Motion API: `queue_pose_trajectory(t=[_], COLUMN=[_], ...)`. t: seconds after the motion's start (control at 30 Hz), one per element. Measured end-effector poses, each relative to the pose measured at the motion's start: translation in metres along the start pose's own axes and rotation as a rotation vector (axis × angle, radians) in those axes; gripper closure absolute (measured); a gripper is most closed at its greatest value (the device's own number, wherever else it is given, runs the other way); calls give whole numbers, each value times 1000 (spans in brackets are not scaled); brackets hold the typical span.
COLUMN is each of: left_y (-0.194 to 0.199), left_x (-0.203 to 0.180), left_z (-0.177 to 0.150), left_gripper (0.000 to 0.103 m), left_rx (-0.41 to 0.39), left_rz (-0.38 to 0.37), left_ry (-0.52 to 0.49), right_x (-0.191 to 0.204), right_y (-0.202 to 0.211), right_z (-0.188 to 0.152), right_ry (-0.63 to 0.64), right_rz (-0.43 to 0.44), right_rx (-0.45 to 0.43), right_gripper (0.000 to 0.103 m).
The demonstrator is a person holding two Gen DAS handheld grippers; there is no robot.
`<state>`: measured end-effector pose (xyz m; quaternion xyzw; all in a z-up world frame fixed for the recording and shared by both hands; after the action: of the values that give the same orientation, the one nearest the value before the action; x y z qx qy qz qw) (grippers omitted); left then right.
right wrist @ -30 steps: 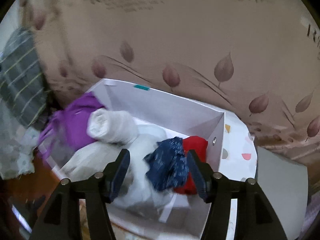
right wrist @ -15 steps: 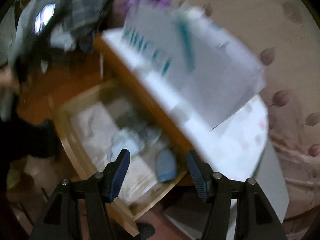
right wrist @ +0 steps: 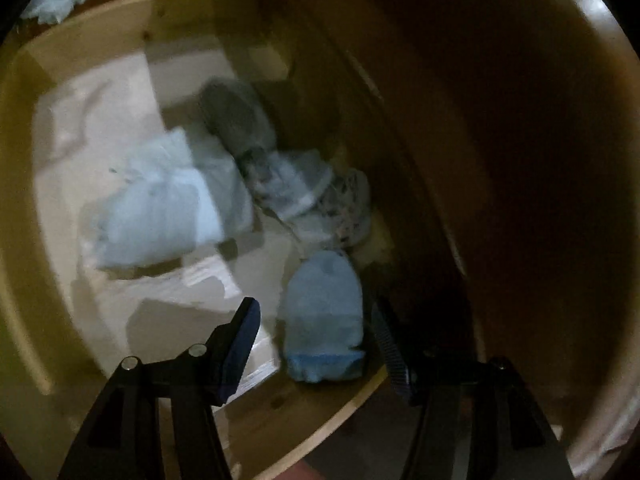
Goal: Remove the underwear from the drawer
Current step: 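Move the open right tool back down into the drawer, then grasp the light blue sock in the drawer with the right tool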
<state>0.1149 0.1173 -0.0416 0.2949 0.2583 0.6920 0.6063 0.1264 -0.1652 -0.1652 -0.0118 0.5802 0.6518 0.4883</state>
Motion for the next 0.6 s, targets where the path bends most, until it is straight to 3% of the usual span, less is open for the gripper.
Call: queue_pose_trajectory(t=[0.3,0.43,0.6], left_y=[-8,-9,-9], left_x=[-10,-13,-14], left_z=[-4,-5,-7], left_gripper=[10,10,10], left_rx=[36,35,38], left_rz=[-28,-22,-27], left_ry=[-8,-20,-25], right_x=[16,17,4], right_y=[-28,-37,-58], right_z=[-6,-6,-7], right_ry=[153,80,4], right_rz=[-124,-70,-73], right_rx=[-3,21,52], right_gripper=[41,41,43])
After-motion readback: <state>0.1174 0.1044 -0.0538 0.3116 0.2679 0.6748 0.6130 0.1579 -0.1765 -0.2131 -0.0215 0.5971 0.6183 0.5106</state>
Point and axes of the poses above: each gripper's, at about its wrist camera, not at the fingertips, and y roughly against the way its jaws point, x to its left, z to its top, the point moved 4 cm from there along -y, roughly the way its jaws point, and after that the axes turned 8 degrees about -x, right-handed, at the moved point
